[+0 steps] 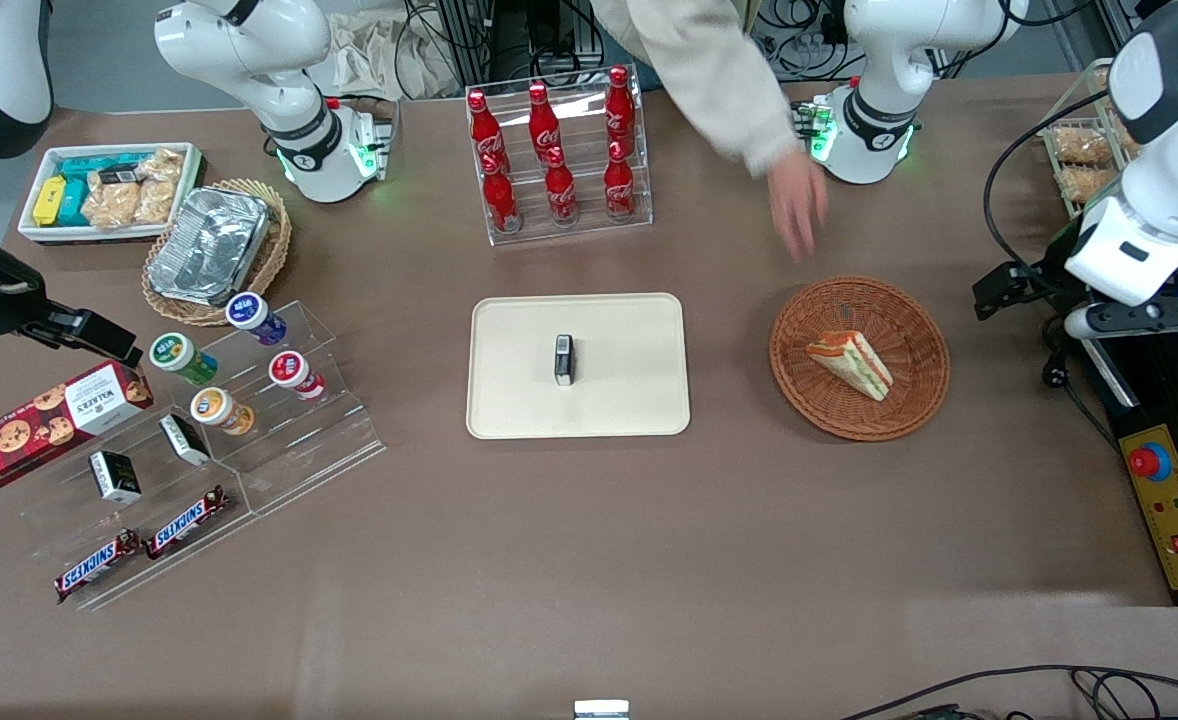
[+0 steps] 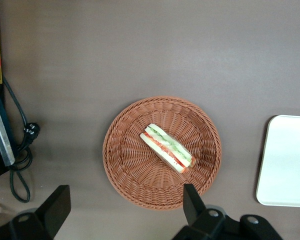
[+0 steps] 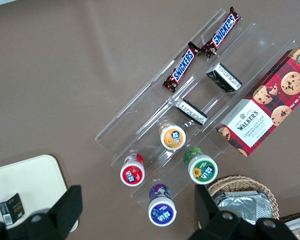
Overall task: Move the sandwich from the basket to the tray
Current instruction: 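Move the left gripper over the sandwich in the wicker basket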
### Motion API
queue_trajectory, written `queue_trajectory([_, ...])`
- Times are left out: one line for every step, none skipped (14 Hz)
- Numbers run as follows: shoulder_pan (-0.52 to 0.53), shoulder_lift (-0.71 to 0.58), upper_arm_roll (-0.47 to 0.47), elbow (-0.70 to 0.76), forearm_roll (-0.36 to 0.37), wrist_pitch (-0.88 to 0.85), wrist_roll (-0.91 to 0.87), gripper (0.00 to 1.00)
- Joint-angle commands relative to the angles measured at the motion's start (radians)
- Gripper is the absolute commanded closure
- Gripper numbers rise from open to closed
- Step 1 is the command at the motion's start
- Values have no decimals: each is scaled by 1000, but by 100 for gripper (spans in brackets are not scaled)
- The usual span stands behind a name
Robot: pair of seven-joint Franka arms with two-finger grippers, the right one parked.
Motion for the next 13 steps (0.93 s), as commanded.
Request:
queue_trajectory([-9,16,-10,44,17,-38,-24,0])
queue_trajectory([-7,15,-10,45,15,-41,-23,0])
queue_trajectory([-7,16,-11,42,20,-41,-23,0])
queue_trajectory([-9,25,-11,35,21,-42,-19,0])
queue_trajectory([-7,27,-11,26,21,-56,-15,0])
queue_trajectory([-6,22,-10,3,21,-70,-16,0])
queue_trajectory([-4,18,-10,-31,11,-59,-21,0])
queue_trajectory([-3,9,-10,-71,1,-36,-24,0])
queue_trajectory([-3,-11,-10,-136,-2,24,-32,0])
queue_trajectory([-6,-27,-10,-202,-3,100,-58,0])
queue_trajectory([-6,-28,-10,-250,-3,158,-111,0])
queue_trajectory([-9,-24,-11,-281,-3,189,-159,0])
queue_trajectory([-9,-18,-11,-301,-3,201,-171,0])
